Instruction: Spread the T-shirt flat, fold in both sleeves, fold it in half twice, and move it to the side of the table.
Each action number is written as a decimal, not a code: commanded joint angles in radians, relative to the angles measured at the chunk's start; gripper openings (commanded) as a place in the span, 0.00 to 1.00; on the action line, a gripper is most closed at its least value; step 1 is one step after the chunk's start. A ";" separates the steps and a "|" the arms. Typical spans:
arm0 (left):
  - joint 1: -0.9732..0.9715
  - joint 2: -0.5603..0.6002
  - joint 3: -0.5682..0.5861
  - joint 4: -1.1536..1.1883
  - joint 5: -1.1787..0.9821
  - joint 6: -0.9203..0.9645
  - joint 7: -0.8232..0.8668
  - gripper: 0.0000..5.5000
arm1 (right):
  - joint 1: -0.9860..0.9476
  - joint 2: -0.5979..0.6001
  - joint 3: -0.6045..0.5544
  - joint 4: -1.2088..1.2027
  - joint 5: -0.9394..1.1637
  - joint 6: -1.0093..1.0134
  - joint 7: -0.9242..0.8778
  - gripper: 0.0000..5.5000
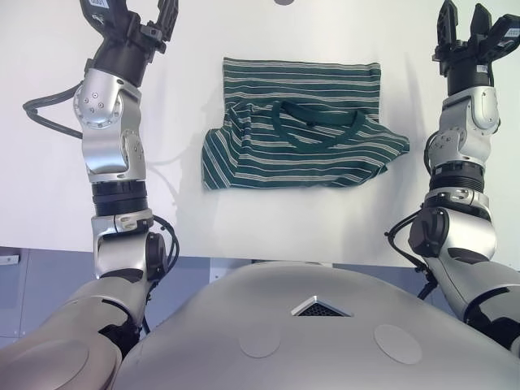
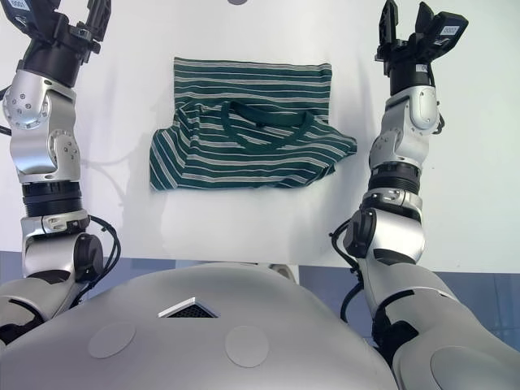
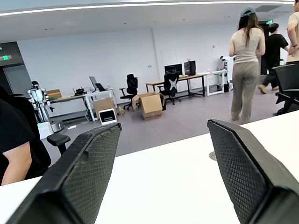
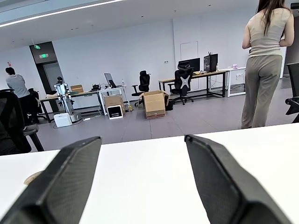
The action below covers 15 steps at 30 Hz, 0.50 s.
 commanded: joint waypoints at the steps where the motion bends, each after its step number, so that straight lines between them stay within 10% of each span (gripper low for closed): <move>1: 0.009 0.024 -0.022 -0.021 -0.038 0.067 -0.070 0.62 | 0.006 -0.009 0.002 0.012 -0.013 0.007 -0.006 0.60; 6: 0.092 0.183 -0.180 -0.077 -0.140 0.349 -0.418 0.62 | 0.003 -0.005 0.003 0.019 -0.015 0.005 -0.010 0.60; 15: 0.089 0.196 -0.287 -0.034 -0.050 0.460 -0.423 0.51 | -0.007 -0.004 0.006 0.034 -0.022 0.005 -0.008 0.60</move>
